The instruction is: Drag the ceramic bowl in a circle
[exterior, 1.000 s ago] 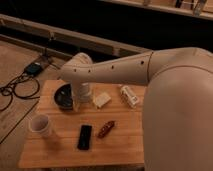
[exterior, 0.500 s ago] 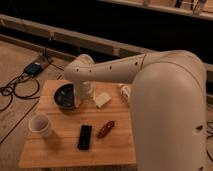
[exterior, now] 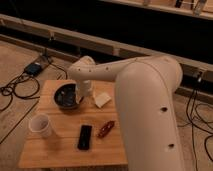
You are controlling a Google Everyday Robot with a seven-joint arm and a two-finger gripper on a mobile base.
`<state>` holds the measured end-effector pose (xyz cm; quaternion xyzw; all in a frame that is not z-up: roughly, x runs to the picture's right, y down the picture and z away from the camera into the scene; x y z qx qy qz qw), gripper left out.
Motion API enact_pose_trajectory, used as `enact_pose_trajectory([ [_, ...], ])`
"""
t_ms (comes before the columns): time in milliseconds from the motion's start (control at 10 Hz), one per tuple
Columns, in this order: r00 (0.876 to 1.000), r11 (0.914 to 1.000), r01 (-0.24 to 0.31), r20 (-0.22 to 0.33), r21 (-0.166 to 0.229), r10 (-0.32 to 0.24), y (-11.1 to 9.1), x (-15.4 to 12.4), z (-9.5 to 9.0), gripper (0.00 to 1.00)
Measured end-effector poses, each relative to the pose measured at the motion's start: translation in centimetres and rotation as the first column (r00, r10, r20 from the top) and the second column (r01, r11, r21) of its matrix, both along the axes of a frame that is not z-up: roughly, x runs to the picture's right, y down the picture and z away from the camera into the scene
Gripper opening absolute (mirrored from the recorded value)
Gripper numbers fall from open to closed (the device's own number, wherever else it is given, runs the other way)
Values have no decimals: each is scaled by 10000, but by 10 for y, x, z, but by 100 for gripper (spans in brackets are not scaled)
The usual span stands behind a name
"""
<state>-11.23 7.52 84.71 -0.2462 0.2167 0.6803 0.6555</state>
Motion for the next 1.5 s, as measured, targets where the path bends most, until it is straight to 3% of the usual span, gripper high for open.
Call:
enact_pose_trajectory([
  [600, 9985, 9987, 460, 293, -205, -454, -7, -35, 59, 64],
  [700, 9982, 9983, 525, 307, -242, -518, -7, -36, 65, 60],
  [1200, 9984, 9982, 435, 372, -417, -419, -6, -32, 84, 9],
  [1300, 9987, 9981, 398, 350, -467, -382, -5, -29, 85, 2],
  [1500, 9988, 9971, 419, 285, -630, -402, 0, -19, 79, 0],
])
